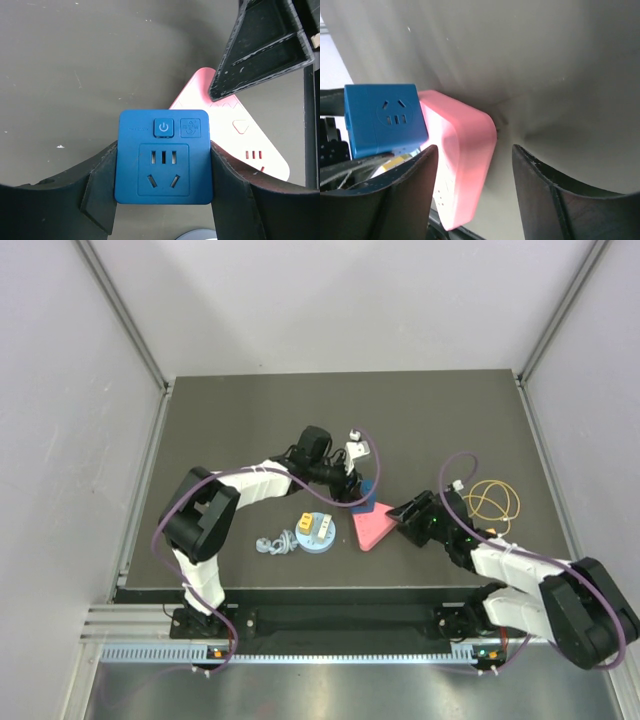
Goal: Insert the plug
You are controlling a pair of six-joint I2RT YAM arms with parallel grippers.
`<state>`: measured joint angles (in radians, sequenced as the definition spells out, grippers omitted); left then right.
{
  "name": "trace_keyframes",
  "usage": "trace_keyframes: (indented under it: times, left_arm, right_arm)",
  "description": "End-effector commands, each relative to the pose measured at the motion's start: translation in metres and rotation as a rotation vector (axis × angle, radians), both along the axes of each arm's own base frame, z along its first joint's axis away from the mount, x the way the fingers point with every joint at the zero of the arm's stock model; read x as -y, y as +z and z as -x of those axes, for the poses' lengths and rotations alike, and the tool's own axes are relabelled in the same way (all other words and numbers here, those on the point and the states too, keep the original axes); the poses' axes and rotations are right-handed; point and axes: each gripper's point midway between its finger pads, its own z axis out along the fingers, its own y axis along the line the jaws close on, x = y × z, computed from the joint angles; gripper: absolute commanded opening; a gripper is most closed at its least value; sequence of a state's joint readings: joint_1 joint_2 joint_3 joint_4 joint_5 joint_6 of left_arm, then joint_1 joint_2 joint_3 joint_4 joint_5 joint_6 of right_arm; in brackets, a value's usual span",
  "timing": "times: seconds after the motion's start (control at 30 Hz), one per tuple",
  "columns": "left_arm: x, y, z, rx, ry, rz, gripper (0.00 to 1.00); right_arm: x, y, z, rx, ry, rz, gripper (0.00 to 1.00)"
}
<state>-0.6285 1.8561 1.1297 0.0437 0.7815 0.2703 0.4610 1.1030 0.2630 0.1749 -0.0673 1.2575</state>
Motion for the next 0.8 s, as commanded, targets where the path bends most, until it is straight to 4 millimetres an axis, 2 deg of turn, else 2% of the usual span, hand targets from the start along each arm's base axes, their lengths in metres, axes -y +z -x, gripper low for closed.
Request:
trace_keyframes:
  times: [0.0,0.17,0.37,0.4,0.43,0.5,0.63,0.77]
  left_arm:
    - [-0.019,-0.046,0.028,-0.137,0.049,-0.150,0.66]
    - [-0.016,-0.045,0.027,-0.118,0.056,-0.165,0.66]
    - [-0.007,-0.029,0.019,-0.111,0.064,-0.132,0.69]
    - [-0.006,-0.028,0.018,-0.105,0.063,-0.134,0.75]
    - [-0.006,-0.029,0.019,-0.106,0.064,-0.141,0.98]
    - [-0.007,-0.024,0.020,-0.097,0.049,-0.148,0.98]
    - [-0.011,-0.019,0.016,-0.067,0.065,-0.171,0.99]
    - [-0.012,-0.004,0.009,-0.026,0.096,-0.170,0.99]
  right_arm:
    - [-0.014,0.025,-0.023,0.134,-0.005,-0.080,0.58]
    - [-0.017,0.023,-0.025,0.163,-0.001,-0.104,0.46]
    - [-0.015,0.024,-0.031,0.231,-0.003,-0.090,0.18]
    - [-0.014,0.023,-0.032,0.237,-0.003,-0.086,0.11]
    - [-0.014,0.024,-0.033,0.247,0.002,-0.086,0.08]
    - [-0.016,0.024,-0.034,0.268,0.011,-0.085,0.02]
    - [-0.015,0.026,-0.037,0.294,0.015,-0.084,0.00]
    - [-0.009,0.026,-0.040,0.317,0.008,-0.058,0.00]
